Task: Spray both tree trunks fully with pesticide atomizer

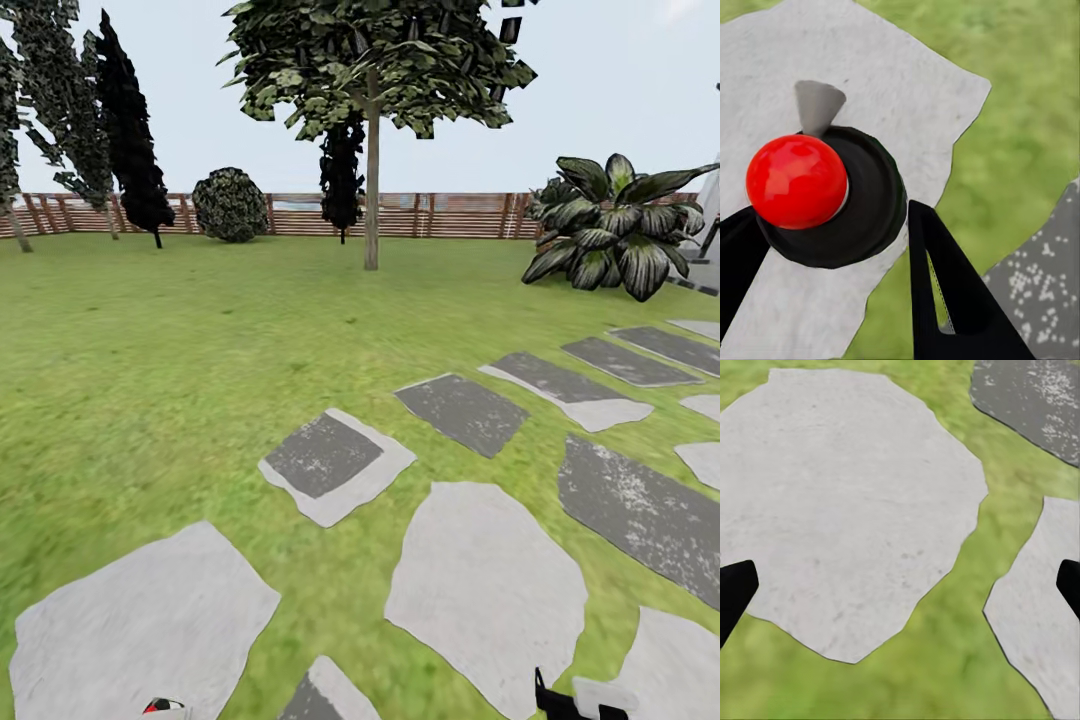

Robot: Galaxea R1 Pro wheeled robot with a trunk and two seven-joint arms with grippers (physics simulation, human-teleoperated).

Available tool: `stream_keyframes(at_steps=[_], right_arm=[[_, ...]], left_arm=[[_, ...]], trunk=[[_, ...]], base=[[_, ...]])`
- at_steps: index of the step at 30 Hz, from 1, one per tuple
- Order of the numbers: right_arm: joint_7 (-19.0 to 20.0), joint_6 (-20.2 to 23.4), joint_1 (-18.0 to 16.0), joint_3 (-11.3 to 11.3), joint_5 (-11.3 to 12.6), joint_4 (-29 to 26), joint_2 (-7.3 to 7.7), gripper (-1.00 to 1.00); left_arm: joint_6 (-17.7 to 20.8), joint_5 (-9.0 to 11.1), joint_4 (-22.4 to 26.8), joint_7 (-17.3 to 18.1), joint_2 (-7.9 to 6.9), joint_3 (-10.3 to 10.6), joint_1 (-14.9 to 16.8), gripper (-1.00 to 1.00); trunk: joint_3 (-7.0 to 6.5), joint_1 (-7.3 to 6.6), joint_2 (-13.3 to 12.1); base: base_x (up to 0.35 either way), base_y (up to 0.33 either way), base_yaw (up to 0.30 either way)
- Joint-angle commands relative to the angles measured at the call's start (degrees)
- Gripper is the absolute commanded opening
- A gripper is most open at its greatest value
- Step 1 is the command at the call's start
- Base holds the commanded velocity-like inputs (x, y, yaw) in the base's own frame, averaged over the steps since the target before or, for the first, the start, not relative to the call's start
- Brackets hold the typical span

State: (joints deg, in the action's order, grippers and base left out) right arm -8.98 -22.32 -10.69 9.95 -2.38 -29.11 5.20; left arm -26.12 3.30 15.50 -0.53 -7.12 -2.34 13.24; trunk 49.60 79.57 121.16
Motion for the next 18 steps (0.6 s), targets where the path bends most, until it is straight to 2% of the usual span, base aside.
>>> stream_keyframes(at_steps=[1, 18], right_arm=[[-0.2, -0.2, 0.0, 0.1, -0.3, 0.0, -0.01, 1.0], [0.1, -0.1, 0.0, 0.1, -0.3, 0.0, 0.19, 1.0]], left_arm=[[-0.2, 0.1, 0.0, -0.7, 0.0, 0.2, 0.0, -1.0], [-0.2, 0.1, 0.0, -0.8, 0.0, 0.2, 0.0, -1.0]], trunk=[[0.05, 0.03, 0.0], [0.05, 0.03, 0.0]], base=[[0.337, 0.0, 0.0], [0.337, 0.0, 0.0]])
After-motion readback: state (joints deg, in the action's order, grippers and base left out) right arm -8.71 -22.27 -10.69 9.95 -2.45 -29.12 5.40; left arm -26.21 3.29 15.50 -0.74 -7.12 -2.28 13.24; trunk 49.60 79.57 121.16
